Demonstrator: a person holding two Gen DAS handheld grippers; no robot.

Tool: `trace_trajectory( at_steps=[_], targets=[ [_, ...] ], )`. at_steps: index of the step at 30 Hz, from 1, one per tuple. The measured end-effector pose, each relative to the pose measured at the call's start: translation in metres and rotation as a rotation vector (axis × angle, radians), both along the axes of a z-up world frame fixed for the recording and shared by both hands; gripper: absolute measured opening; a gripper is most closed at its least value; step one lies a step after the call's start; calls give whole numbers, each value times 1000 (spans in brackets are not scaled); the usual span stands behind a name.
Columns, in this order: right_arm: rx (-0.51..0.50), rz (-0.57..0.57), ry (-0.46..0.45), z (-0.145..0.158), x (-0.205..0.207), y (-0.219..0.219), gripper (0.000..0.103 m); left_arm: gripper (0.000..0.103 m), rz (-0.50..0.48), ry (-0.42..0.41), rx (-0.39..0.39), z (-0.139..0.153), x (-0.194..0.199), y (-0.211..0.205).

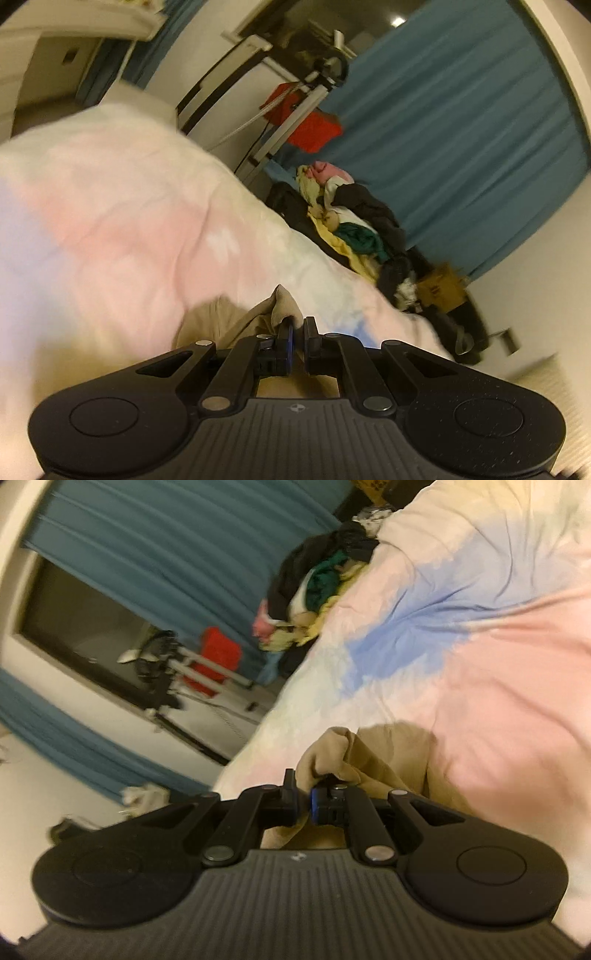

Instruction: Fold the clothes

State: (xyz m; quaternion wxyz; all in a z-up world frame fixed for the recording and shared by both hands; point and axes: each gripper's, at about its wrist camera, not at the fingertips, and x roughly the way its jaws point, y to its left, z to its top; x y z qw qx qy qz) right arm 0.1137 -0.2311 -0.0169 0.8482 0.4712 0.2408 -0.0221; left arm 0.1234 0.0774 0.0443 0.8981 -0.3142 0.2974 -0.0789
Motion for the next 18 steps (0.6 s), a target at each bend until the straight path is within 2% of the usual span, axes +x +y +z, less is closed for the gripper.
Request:
trace_trajectory(
  at_steps=[1,3,8,14,16,17,18],
  targets=[
    [-19,2,14,-3,14,-1,10,6,-2,6,13,-8,12,-3],
    [9,2,26,-17,31,-9,10,6,-8,33,10,-21,26,-5],
    [34,85,23,-56,57,-22,11,6,-30,43,2,-48,46,-4],
    [12,166,12,-71,78,-21,14,6,-28,46,50,-65,66,-1],
    [5,204,10,-72,84,-21,19,7,-25,67,35,-72,72,3],
    [-4,216,4,-71,84,-19,26,9,-26,77,31,-75,75,5],
    [-13,226,-1,-71,85,-18,43,9,-37,83,46,-75,76,4]
  ],
)
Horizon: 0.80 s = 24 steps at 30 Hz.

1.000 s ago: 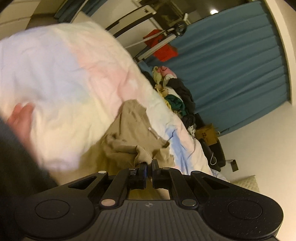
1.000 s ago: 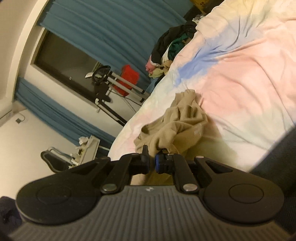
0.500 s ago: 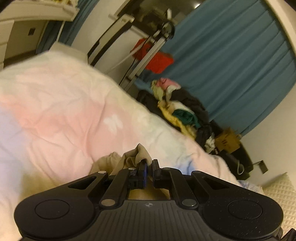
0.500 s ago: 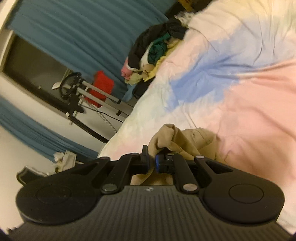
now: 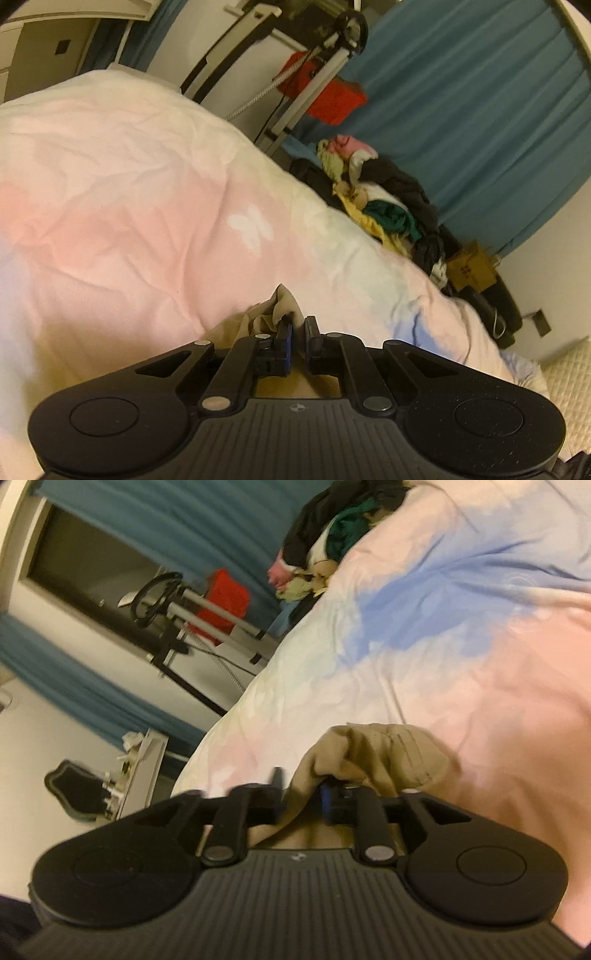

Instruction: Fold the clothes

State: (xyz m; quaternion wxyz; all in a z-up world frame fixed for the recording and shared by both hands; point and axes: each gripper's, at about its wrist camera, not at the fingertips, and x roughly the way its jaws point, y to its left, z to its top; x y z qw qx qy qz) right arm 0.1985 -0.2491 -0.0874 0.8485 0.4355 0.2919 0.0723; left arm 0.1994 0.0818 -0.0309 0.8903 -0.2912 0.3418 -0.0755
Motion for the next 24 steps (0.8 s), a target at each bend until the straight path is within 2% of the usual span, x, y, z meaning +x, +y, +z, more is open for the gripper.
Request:
trace_trajectory(
  at_steps=[1,2,3,4,5,7,10,13,15,17,19,22,24],
  targets=[
    [-9,11,-3,2,-1,3,54,10,-11,4,10,0,1,0],
    [-10,23,-10,6,-1,7,76,17,-17,2,-1,2,0,0],
    [-23,45,-34,12,-3,12,86,38,-24,-3,-7,4,-2,1],
    [-37,69,-59,18,-6,17,85,50,-33,-20,5,9,-7,0],
    [-67,81,-79,26,-9,23,85,67,-43,-37,18,14,-11,0],
    [-116,97,-100,36,-22,33,85,80,-64,-68,56,21,-23,-2],
    [-172,129,-114,44,-42,48,85,83,-109,-81,103,24,-35,-9],
    [-274,142,-114,44,-53,56,66,83,-171,-47,117,18,-37,-17],
    [-370,152,-107,42,-48,64,45,83,-191,-39,194,11,-31,-28],
    [-448,154,-85,33,-36,70,36,83,-193,-30,285,1,-22,-39],
    [-492,154,-51,22,-23,74,34,83,-189,-7,340,-11,-11,-46],
    [-546,156,-15,6,-2,79,33,83,-201,83,331,-34,9,-48],
    [-584,160,4,-2,11,84,33,83,-198,83,340,-41,13,-48]
  ],
)
